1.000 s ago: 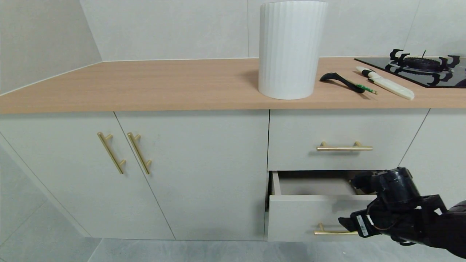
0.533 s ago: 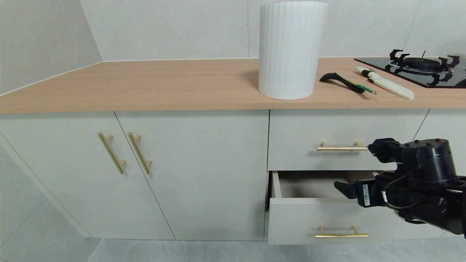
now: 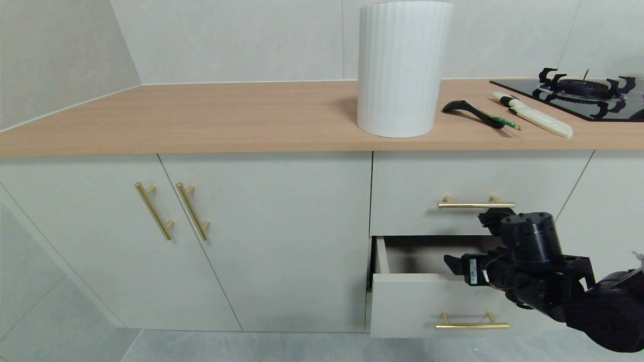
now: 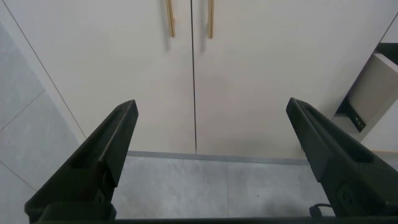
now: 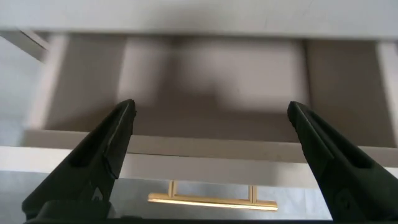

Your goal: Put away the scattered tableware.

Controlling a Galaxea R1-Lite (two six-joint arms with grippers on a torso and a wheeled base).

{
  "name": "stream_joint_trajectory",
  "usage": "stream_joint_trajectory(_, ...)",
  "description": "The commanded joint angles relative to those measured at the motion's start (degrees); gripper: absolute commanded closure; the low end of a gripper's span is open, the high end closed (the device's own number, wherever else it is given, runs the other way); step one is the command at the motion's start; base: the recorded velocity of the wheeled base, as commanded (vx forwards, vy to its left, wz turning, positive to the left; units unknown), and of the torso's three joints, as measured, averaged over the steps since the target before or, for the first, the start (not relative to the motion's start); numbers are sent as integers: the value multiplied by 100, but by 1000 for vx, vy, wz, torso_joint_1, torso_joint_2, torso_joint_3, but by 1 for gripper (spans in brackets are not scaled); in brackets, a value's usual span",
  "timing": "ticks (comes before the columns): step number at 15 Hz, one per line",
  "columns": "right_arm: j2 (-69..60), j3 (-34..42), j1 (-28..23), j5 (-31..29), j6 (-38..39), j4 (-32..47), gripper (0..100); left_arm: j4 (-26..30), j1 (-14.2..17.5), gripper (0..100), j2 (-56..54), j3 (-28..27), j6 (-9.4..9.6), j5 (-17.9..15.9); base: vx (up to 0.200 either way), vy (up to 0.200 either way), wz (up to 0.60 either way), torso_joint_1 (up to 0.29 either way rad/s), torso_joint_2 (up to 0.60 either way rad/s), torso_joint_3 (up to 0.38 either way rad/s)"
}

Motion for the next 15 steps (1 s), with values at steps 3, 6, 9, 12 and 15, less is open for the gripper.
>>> stream_joint_trajectory(3,340,16,4,-1,-12,46,0,-4,0,0,7,0,-2,2,0,0,0,0,0,0)
stream_joint_trajectory(6,296,25,4,8,-21,169,0,-4,0,0,7,0,-2,2,0,0,0,0,0,0)
stream_joint_trajectory(9,-3,-19,4,61,-21,802,0,-4,0,0,7,0,-2,2,0,0,0,0,0,0)
stream_joint_trajectory(12,-389,-98,12,254,-30,1549,0,-4,0,0,7,0,-2,2,0,0,0,0,0,0)
stream_joint_trajectory(15,-706,-186,118,413,-38,2252,0,-4,0,0,7,0,-2,2,0,0,0,0,0,0)
